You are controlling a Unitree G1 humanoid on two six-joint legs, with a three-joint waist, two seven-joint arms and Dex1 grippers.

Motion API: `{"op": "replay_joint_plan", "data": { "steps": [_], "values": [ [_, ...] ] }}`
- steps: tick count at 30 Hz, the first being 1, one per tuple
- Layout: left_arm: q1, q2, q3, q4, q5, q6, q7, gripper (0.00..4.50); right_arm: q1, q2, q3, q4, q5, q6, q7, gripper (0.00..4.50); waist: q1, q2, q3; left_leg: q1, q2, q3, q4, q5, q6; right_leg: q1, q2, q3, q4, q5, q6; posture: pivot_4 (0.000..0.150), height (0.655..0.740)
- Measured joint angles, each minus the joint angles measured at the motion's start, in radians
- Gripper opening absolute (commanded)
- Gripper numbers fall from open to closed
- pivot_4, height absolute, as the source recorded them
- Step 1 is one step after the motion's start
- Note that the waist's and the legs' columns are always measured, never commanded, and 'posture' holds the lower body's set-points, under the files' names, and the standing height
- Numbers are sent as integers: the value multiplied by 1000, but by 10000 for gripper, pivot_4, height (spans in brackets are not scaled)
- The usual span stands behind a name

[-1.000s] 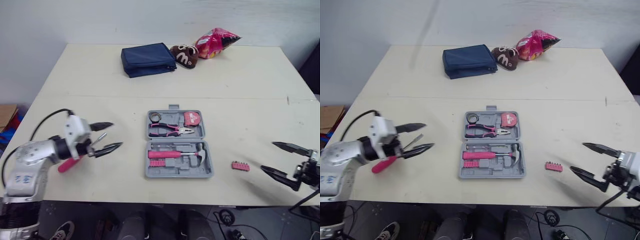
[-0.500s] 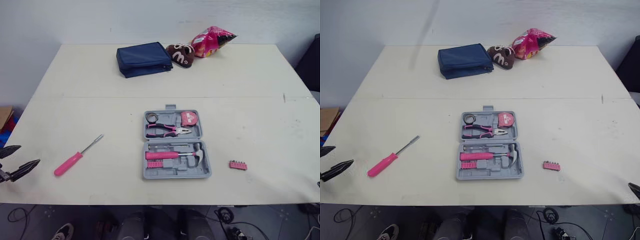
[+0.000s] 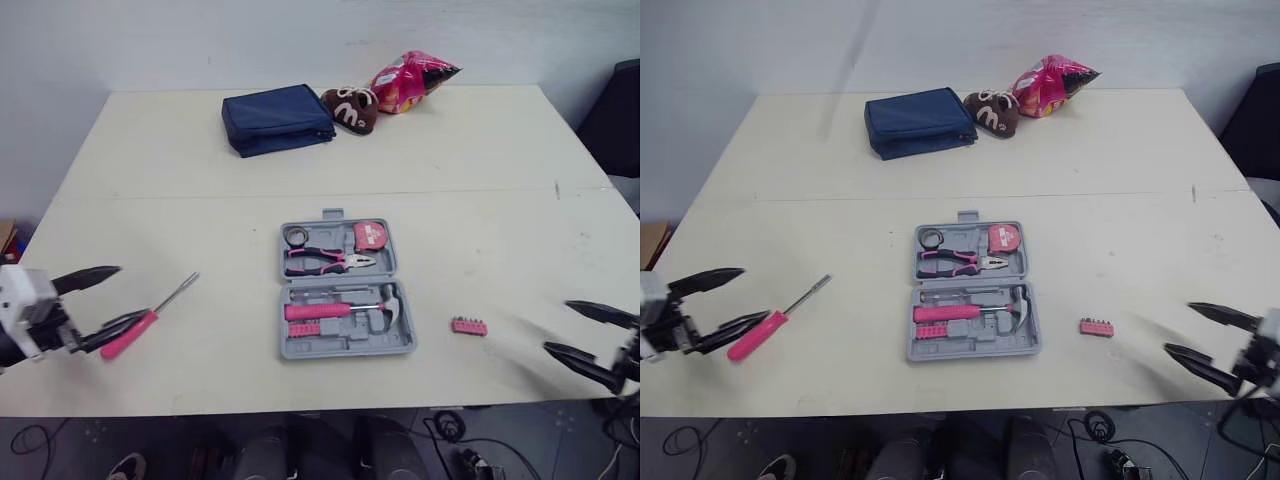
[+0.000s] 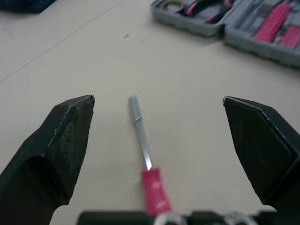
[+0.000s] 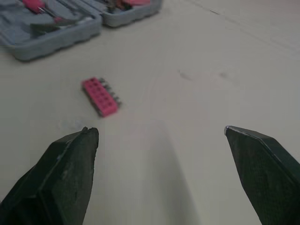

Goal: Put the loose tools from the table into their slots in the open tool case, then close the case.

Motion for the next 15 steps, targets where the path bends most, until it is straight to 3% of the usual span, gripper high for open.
{"op": "replay_joint_plan", "data": {
  "steps": [5, 8, 15],
  "values": [
    [-53, 2, -86, -237, -84, 143, 48, 44591, -95, 30, 134, -51, -37, 23, 54, 45000, 8, 0, 0, -1, -1, 0, 1, 1, 2, 1, 0, -1, -1, 0, 0, 1500, 7400],
    [-73, 7, -159, -378, -163, 254, 65, 44591, -200, 70, 212, 17, -80, 1, 78, 45000, 4, 0, 0, -1, -1, 0, 1, 4, 7, 2, 1, -1, -1, 0, 1, 1500, 7400],
    [-136, 11, -247, -513, -255, 379, 78, 44591, -341, 90, 315, 233, -155, -84, 97, 45000, 0, 0, 0, -1, -1, 0, 3, 6, 6, 2, 3, 0, 0, 0, 1, 1500, 7400]
  ]
}}
